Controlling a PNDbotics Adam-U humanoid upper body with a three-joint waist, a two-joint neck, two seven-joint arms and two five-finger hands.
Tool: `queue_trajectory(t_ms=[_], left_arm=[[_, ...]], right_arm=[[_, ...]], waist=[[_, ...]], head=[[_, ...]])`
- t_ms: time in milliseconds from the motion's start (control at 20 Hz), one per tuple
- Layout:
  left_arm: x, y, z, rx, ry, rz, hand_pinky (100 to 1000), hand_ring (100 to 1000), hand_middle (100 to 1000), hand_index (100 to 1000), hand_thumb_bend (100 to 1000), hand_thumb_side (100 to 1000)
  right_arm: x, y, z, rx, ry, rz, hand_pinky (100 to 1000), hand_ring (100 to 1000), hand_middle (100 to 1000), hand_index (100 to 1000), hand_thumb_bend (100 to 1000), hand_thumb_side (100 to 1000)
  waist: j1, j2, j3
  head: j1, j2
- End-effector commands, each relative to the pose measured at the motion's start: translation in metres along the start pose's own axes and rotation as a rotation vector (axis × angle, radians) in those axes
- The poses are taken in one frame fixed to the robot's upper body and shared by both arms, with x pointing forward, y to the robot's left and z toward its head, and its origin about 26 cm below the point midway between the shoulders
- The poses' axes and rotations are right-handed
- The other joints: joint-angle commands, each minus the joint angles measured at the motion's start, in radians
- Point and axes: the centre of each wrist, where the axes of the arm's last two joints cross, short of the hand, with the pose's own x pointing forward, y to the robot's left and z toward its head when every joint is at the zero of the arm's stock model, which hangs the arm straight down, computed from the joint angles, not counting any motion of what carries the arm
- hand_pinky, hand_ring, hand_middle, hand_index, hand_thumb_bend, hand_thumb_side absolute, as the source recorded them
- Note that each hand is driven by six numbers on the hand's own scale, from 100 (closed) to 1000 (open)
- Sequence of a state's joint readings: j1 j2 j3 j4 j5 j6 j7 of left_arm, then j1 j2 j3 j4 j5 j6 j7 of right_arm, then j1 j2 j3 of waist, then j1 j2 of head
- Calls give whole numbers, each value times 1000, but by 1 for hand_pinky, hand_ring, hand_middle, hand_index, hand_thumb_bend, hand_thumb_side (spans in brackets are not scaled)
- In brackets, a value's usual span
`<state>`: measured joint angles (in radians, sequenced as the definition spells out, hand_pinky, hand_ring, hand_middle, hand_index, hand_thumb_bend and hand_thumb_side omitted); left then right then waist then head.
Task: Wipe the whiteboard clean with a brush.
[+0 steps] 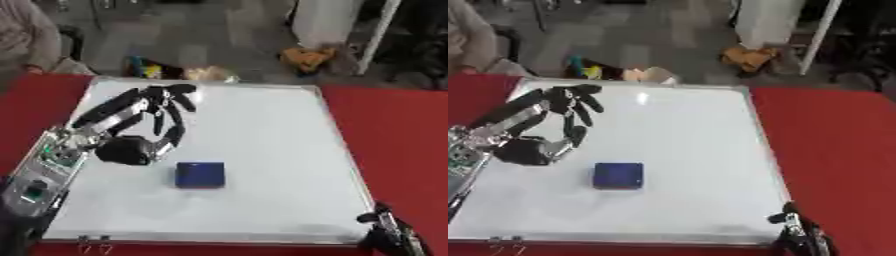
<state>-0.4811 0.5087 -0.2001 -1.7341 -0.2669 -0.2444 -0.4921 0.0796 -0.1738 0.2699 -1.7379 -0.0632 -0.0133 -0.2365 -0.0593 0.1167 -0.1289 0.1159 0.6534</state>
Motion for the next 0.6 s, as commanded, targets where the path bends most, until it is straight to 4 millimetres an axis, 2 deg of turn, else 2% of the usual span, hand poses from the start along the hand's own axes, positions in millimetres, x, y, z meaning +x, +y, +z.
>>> queue_trajectory(t_ms=[50, 200, 250, 350, 600], left_arm=[[3, 6, -7, -11, -6, -42, 399, 645, 737, 992, 100, 556], [3, 6, -13, -37, -4, -67, 409, 652, 740, 989, 100, 553], [3, 6, -14, -48, -3, -77, 416, 656, 741, 987, 100, 514], [2, 5, -17, -73, 1, -102, 427, 664, 744, 985, 100, 552], [0, 1, -24, -114, 23, -145, 444, 674, 745, 980, 100, 541]], right_arm=[[3, -4, -1, 9, -10, 16, 344, 250, 100, 543, 100, 825], [3, -4, -1, 9, -12, 17, 344, 250, 100, 543, 100, 825], [3, -4, -1, 10, -12, 17, 344, 250, 100, 543, 100, 826], [3, -4, -1, 12, -11, 17, 344, 250, 100, 543, 100, 826], [3, -4, -1, 13, -12, 18, 344, 250, 100, 543, 100, 825]], waist=[[2, -11, -2], [2, -11, -4], [2, -11, -4], [3, -11, -5], [3, -11, -6]], head=[[-1, -4], [-3, -4], [-4, -4], [-4, -5], [-5, -5]])
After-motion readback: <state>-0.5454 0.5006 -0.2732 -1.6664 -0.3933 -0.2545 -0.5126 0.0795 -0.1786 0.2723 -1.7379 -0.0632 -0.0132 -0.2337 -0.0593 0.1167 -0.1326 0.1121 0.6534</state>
